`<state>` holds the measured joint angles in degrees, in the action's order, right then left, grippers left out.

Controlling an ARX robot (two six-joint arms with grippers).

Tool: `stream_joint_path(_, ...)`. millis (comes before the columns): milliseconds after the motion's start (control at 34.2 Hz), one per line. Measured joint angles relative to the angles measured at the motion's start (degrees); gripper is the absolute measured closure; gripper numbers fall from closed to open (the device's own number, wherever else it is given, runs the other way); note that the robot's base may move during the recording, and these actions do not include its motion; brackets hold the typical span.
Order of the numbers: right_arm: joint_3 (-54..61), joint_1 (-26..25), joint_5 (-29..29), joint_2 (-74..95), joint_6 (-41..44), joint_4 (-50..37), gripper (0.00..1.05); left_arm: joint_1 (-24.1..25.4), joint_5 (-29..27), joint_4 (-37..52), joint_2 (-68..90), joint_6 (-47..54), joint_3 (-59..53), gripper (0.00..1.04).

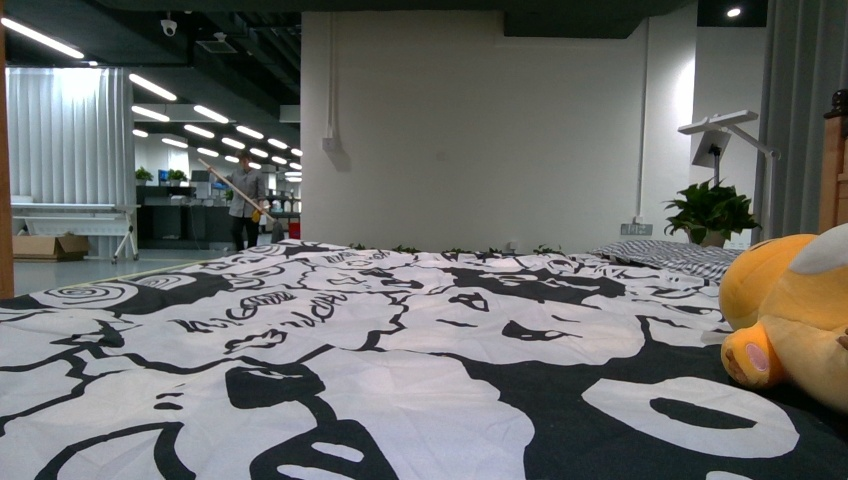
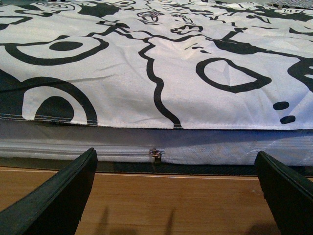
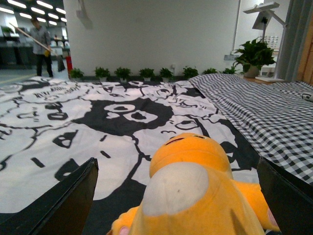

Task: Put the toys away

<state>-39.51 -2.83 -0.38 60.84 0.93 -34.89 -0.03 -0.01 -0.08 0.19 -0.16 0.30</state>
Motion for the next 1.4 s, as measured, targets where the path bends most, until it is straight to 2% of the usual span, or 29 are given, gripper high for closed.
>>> stream_joint_path(263, -9.35, -1.09, 2.56, 14.14, 7.48, 2.25, 0.06, 0.0, 0.0, 0.0, 0.0, 0.0, 0.0, 0.06)
stream_joint_path(526, -13.81, -2.14, 3.32, 21.97, 11.15, 5.7, 0.06, 0.0, 0.0, 0.0, 0.0, 0.0, 0.0, 0.06)
stream_joint_path(907, -16.22, 0.55, 6.51, 28.06, 16.02, 9.07, 0.06, 0.0, 0.0, 0.0, 0.0, 0.0, 0.0, 0.06)
stream_joint_path(1170, -15.19, 0.52, 5.81, 28.11, 18.25, 9.64, 0.06, 0.0, 0.0, 0.0, 0.0, 0.0, 0.0, 0.06)
stream_joint_path(1228, -14.86, 0.22, 5.49, 27.93, 18.49, 9.55, 0.11, 0.0, 0.0, 0.0, 0.0, 0.0, 0.0, 0.06)
stream_joint_path(1404, -13.31, -1.49, 3.21, 26.14, 18.53, 9.14, 0.39, 0.0, 0.0, 0.0, 0.0, 0.0, 0.0, 0.06)
